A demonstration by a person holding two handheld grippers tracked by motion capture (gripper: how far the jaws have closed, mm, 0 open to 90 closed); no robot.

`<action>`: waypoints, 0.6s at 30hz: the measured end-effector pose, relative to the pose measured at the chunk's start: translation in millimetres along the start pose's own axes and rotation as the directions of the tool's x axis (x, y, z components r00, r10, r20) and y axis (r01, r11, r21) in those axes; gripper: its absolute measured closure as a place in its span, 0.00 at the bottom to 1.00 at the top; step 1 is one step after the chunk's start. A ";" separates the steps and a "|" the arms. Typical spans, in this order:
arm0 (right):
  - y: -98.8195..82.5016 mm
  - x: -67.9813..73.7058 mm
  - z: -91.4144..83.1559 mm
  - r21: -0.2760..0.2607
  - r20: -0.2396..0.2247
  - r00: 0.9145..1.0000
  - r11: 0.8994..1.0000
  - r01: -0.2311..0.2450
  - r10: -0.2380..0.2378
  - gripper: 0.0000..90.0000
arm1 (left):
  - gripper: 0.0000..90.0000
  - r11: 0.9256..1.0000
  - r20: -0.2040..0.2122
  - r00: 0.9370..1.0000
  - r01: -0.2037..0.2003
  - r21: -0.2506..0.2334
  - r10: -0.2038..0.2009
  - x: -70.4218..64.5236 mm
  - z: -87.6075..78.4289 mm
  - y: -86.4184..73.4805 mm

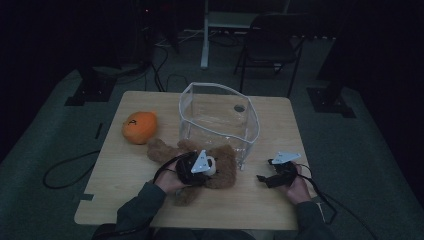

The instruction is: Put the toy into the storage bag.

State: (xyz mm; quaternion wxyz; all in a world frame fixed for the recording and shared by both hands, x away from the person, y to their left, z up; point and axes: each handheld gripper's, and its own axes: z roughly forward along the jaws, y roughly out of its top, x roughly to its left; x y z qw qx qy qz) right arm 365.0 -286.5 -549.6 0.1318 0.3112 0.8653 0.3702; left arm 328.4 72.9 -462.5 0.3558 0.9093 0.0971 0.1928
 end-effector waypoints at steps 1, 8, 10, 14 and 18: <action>0.0 0.0 0.0 0.000 0.000 1.000 1.000 0.000 0.000 0.13 | 0.50 1.000 -0.005 1.000 0.001 -0.007 -0.001 -0.3 -2.0 0.8; 0.0 0.0 0.0 0.000 0.000 1.000 1.000 0.000 0.000 0.13 | 0.51 0.999 -0.044 0.999 -0.015 -0.032 0.013 -2.7 -16.9 8.0; -0.1 0.1 0.0 -0.001 0.000 1.000 1.000 0.000 0.000 0.13 | 0.51 0.999 -0.047 0.999 -0.008 -0.038 0.006 -1.3 -19.6 8.4; -0.2 0.0 -0.1 -0.001 0.000 1.000 1.000 0.001 -0.001 0.13 | 0.51 0.999 -0.067 0.998 -0.018 -0.035 0.016 -2.7 -23.5 10.8; -0.2 0.0 -0.1 -0.001 0.000 1.000 1.000 0.001 -0.001 0.13 | 0.51 0.999 -0.079 0.997 -0.027 -0.034 0.024 -5.1 -27.6 13.7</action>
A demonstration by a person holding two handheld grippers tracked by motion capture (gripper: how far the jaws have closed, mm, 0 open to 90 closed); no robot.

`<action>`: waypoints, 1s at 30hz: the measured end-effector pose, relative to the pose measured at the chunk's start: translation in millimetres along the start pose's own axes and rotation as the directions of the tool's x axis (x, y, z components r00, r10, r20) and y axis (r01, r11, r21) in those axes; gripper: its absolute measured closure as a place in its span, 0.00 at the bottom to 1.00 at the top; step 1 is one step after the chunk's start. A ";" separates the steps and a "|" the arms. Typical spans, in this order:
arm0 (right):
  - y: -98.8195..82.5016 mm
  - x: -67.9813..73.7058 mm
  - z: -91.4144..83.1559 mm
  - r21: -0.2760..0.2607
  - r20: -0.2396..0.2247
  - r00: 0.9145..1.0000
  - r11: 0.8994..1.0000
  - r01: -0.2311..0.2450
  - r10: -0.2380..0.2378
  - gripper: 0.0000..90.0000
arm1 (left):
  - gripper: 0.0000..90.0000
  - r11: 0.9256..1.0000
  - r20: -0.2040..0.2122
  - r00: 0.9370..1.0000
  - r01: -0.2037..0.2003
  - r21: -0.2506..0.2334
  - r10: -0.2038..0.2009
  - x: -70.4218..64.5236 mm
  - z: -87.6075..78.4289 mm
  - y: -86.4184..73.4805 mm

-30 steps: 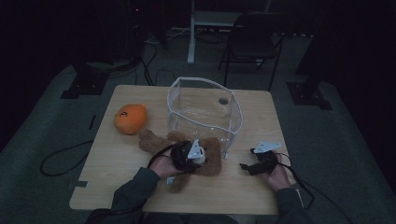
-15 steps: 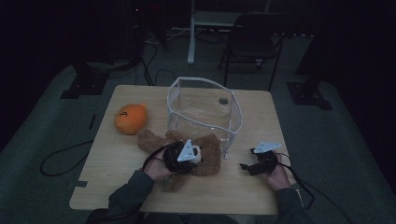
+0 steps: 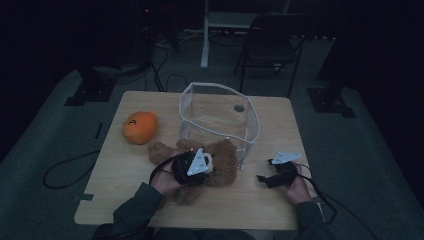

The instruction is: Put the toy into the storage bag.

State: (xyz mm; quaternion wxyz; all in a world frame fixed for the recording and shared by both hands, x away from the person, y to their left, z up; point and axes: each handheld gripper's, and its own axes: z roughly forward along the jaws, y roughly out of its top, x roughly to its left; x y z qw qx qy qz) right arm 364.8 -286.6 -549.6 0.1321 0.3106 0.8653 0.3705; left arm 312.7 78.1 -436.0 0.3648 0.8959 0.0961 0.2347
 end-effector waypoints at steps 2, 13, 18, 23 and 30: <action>0.0 0.0 0.0 0.000 0.000 1.000 1.000 0.000 0.000 0.13 | 0.51 1.000 -0.002 1.000 0.007 -0.010 -0.007 1.3 -2.6 0.6; 0.0 0.0 0.0 -0.001 0.000 1.000 1.000 0.000 0.000 0.13 | 0.51 0.996 -0.002 0.999 0.054 -0.065 -0.054 8.8 -22.5 2.2; 0.0 0.1 0.0 -0.001 -0.001 1.000 1.000 -0.001 0.001 0.13 | 0.51 0.992 0.001 0.997 0.075 -0.099 -0.075 14.1 -33.8 0.7; 0.1 0.1 0.0 -0.001 0.000 1.000 1.000 -0.001 0.001 0.13 | 0.51 0.988 -0.010 0.995 0.096 -0.123 -0.098 20.4 -44.6 -2.4; 0.0 0.1 0.0 -0.001 0.000 1.000 1.000 -0.001 0.001 0.13 | 0.51 0.984 -0.048 0.992 0.112 -0.137 -0.119 27.7 -54.8 -5.6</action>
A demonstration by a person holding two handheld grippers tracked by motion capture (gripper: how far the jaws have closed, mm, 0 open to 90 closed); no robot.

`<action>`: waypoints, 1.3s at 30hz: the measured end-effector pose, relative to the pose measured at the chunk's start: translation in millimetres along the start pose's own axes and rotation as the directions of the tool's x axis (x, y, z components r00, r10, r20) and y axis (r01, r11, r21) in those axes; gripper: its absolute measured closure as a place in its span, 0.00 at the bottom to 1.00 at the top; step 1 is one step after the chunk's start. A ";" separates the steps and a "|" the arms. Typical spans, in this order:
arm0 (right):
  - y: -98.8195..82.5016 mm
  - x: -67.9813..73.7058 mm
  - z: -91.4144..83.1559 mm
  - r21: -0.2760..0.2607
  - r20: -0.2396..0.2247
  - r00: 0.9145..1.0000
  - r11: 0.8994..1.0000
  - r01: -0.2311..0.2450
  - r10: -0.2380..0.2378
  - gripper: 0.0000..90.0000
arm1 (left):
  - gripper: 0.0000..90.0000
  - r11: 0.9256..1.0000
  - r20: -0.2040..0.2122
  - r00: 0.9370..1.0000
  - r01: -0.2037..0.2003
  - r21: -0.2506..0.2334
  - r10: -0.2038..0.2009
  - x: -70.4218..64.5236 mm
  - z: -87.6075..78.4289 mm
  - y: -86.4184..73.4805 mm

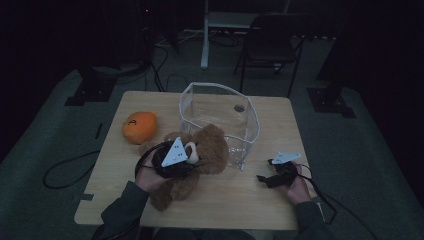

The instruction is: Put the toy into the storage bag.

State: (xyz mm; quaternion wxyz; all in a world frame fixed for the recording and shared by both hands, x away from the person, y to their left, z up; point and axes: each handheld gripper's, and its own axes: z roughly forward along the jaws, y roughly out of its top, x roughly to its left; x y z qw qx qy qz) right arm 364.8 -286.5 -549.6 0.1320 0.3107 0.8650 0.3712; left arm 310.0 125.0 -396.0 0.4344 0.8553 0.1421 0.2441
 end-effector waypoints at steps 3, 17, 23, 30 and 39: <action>0.0 0.0 0.0 0.000 0.000 1.000 1.000 0.000 0.000 0.13 | 0.51 1.000 -0.005 1.000 0.011 -0.008 -0.011 4.1 -4.8 0.0; 0.0 0.0 0.0 0.000 0.000 1.000 1.000 0.000 0.000 0.13 | 0.51 0.997 -0.045 0.997 0.058 -0.050 -0.060 16.5 -21.9 -2.5; 0.1 -0.1 -0.2 0.002 0.000 1.000 1.000 0.001 -0.001 0.13 | 0.51 0.994 -0.048 0.996 0.074 -0.077 -0.077 21.4 -29.6 -3.6; 0.0 0.0 -0.1 0.001 0.000 1.000 1.000 0.001 -0.001 0.13 | 0.51 0.993 -0.057 0.995 0.079 -0.089 -0.084 27.1 -36.4 -3.4; 0.0 0.0 -0.1 0.001 0.000 1.000 1.000 0.000 0.000 0.13 | 0.51 0.992 -0.069 0.994 0.082 -0.098 -0.089 31.1 -41.5 -3.2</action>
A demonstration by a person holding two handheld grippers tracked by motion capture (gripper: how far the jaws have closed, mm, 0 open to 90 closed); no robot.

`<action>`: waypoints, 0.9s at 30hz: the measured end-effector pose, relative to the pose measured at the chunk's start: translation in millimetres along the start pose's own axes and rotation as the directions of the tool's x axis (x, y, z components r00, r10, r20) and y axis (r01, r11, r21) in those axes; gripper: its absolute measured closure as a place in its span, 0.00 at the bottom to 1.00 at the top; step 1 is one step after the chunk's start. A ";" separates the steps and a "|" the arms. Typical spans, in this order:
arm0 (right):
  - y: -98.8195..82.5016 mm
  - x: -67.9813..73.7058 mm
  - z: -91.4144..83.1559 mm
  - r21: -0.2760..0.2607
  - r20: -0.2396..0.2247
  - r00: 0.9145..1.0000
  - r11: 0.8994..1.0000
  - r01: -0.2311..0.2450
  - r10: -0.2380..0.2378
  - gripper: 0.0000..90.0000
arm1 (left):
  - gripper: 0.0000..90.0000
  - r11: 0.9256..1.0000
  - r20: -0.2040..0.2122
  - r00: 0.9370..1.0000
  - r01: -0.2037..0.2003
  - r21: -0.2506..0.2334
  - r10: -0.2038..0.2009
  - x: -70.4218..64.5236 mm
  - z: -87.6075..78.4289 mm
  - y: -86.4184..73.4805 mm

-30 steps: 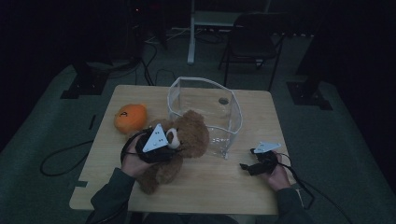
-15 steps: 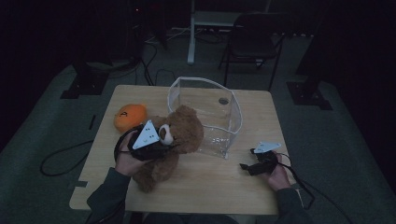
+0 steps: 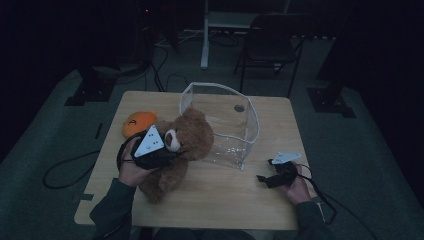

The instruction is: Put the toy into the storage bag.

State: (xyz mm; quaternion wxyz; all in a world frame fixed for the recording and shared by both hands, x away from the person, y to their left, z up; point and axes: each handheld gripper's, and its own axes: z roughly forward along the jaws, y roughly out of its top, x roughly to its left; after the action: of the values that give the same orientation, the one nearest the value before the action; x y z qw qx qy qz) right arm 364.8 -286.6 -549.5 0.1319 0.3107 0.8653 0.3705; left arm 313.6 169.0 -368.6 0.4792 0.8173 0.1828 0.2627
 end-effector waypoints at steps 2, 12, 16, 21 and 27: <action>0.0 0.0 0.0 0.000 0.000 1.000 1.000 0.000 0.000 0.13 | 0.51 1.000 -0.001 1.000 0.004 -0.002 -0.004 1.0 -0.6 0.6; 0.0 0.0 0.0 0.000 0.000 1.000 1.000 0.000 0.000 0.13 | 0.51 1.000 -0.012 1.000 0.012 -0.010 -0.012 7.5 -4.7 5.2; 0.0 0.0 0.0 0.000 0.000 1.000 1.000 0.000 0.000 0.13 | 0.51 1.000 -0.017 1.000 0.010 -0.014 -0.010 9.4 -6.3 8.2; 0.0 0.0 0.0 0.000 0.000 1.000 1.000 0.000 0.000 0.13 | 0.51 1.000 -0.025 1.000 0.004 -0.013 -0.004 12.0 -7.4 12.0; 0.0 0.0 0.0 0.000 0.000 1.000 1.000 0.000 0.000 0.13 | 0.51 1.000 -0.028 1.000 0.000 -0.021 -0.001 15.1 -10.1 16.8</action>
State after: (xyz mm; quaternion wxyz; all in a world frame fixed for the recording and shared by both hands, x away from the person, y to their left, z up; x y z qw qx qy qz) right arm 364.8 -286.6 -549.5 0.1319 0.3108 0.8653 0.3706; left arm 320.2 176.3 -345.8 0.4852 0.8085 0.1867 0.2758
